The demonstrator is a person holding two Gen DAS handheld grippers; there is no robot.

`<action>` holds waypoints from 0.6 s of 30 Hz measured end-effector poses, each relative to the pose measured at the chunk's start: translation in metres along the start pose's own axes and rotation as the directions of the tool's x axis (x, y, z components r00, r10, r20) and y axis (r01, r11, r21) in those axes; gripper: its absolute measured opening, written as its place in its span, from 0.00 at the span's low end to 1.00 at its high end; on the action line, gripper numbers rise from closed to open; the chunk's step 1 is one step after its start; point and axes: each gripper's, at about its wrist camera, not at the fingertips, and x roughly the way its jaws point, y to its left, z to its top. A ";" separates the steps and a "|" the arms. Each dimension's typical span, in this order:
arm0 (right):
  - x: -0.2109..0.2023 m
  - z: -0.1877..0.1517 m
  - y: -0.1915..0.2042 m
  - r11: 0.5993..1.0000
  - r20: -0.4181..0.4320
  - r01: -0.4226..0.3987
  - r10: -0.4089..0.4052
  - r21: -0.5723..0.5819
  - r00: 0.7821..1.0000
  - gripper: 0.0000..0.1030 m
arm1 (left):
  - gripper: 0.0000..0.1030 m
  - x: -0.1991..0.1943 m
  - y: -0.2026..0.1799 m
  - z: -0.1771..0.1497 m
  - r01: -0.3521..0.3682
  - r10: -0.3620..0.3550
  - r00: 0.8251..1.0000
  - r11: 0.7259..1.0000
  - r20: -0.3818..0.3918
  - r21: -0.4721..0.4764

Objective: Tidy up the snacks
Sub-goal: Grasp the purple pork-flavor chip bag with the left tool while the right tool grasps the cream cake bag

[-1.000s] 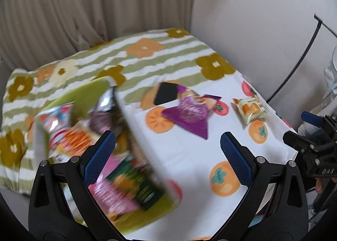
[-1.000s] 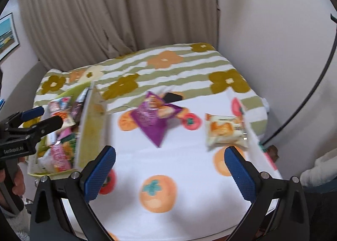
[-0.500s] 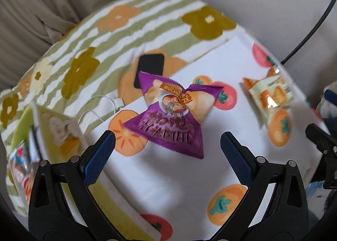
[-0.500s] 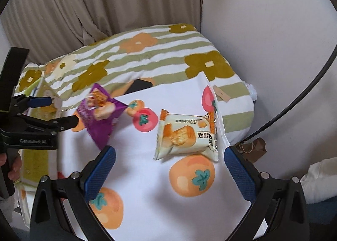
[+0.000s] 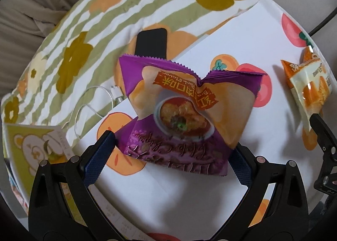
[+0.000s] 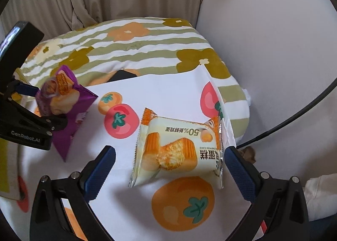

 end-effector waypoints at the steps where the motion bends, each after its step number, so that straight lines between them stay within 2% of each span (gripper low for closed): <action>1: 0.003 0.000 0.002 1.000 -0.002 0.011 -0.011 -0.010 1.000 1.00 | 0.96 0.001 0.000 0.001 0.004 -0.004 1.000 1.000 0.005 0.006; 5: 0.017 0.000 0.005 0.998 -0.021 0.057 -0.058 -0.037 0.998 1.00 | 0.96 0.005 0.000 0.005 0.024 -0.025 1.000 0.999 0.019 0.021; 10: 0.034 0.000 -0.001 0.998 -0.069 0.059 -0.060 -0.007 0.996 1.00 | 0.93 0.011 0.000 0.010 0.051 -0.051 0.998 0.998 0.020 0.023; 18: 0.057 0.003 -0.016 0.999 -0.144 0.005 0.001 0.040 0.990 1.00 | 0.89 0.012 -0.001 0.013 0.075 -0.075 0.997 0.997 0.023 0.000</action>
